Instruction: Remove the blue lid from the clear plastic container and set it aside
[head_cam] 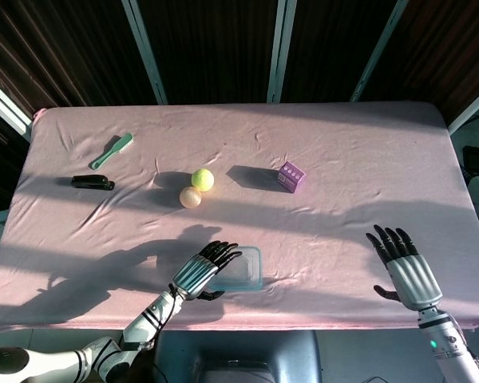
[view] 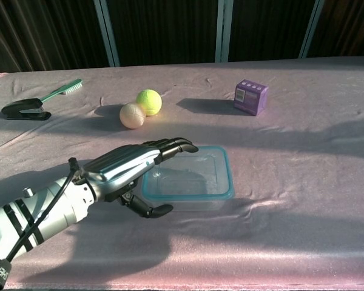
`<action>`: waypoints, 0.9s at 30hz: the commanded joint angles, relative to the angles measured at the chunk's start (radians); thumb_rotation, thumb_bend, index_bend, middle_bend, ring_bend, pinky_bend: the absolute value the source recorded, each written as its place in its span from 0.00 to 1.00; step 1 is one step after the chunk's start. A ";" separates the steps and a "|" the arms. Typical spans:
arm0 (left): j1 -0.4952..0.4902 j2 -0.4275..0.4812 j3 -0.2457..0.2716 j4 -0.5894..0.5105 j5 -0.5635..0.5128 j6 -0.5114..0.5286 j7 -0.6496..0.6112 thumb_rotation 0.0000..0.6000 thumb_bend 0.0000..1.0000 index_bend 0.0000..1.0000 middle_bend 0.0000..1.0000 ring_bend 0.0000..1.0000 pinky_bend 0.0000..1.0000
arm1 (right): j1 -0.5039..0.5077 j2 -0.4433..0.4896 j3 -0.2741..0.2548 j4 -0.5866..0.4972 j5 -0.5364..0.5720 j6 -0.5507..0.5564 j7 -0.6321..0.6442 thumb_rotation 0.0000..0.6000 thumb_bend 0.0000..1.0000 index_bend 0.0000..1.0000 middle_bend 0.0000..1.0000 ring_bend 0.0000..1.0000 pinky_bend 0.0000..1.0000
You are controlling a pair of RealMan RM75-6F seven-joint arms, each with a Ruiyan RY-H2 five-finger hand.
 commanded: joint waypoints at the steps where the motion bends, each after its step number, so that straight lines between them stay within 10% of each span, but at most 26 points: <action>1: 0.004 -0.004 0.011 -0.011 0.012 0.012 0.015 1.00 0.33 0.11 0.30 0.23 0.28 | 0.049 -0.034 -0.006 0.042 -0.040 -0.048 0.033 1.00 0.19 0.13 0.00 0.00 0.00; 11: -0.002 -0.026 0.010 -0.043 -0.006 -0.009 0.054 1.00 0.33 0.11 0.28 0.21 0.26 | 0.190 -0.157 -0.057 0.196 -0.179 -0.120 0.328 1.00 0.30 0.35 0.15 0.00 0.00; 27: -0.007 -0.052 -0.019 -0.019 -0.074 -0.048 0.123 1.00 0.33 0.09 0.26 0.19 0.23 | 0.320 -0.374 -0.133 0.407 -0.299 -0.080 0.625 1.00 0.47 0.43 0.21 0.00 0.00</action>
